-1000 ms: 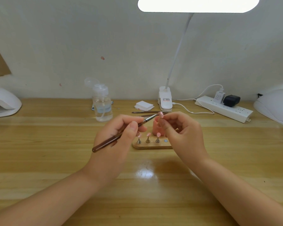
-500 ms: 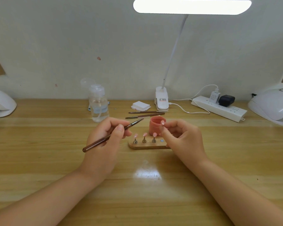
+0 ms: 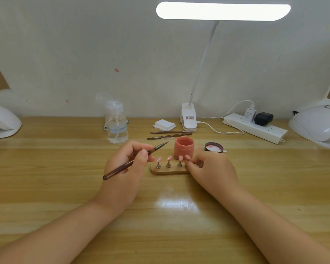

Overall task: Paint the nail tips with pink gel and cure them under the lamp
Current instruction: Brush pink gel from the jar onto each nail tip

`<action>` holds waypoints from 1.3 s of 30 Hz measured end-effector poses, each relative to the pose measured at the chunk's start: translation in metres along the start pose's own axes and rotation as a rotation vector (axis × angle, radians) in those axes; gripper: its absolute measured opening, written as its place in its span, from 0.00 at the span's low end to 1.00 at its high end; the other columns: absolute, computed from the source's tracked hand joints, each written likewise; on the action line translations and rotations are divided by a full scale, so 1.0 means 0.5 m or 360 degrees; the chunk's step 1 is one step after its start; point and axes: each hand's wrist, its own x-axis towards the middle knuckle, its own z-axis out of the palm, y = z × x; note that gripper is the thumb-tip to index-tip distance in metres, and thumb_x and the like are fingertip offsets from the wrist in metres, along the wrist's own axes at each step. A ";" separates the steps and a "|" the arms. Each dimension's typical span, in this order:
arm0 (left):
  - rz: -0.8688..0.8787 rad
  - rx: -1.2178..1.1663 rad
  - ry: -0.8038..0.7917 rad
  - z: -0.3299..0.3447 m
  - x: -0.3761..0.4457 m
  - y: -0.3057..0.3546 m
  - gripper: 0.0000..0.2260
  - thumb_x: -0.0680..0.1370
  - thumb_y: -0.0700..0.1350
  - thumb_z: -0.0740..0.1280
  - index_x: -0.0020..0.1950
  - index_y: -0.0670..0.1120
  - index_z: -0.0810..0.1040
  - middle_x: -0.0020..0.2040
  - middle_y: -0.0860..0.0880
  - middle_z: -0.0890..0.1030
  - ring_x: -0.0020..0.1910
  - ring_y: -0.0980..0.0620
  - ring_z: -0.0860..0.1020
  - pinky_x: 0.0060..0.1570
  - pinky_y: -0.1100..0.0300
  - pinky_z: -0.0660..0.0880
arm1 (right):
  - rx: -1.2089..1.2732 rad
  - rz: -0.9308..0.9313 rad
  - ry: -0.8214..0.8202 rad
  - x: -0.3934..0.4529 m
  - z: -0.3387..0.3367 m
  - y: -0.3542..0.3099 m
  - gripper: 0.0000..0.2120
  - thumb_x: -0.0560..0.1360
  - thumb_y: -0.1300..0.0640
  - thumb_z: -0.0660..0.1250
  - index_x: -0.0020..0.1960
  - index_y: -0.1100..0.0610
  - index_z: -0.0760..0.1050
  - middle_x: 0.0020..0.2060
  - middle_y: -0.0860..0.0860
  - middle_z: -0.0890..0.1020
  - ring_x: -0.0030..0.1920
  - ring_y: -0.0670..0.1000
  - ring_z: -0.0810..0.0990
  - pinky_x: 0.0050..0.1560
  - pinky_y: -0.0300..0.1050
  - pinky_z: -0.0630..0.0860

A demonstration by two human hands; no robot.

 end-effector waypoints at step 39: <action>0.0024 0.0023 -0.0016 -0.004 -0.001 -0.001 0.09 0.76 0.51 0.62 0.49 0.50 0.80 0.43 0.53 0.83 0.46 0.53 0.82 0.46 0.64 0.78 | 0.0206 -0.0280 -0.0156 0.016 -0.024 0.048 0.07 0.72 0.46 0.72 0.49 0.45 0.85 0.27 0.45 0.79 0.31 0.45 0.71 0.35 0.39 0.66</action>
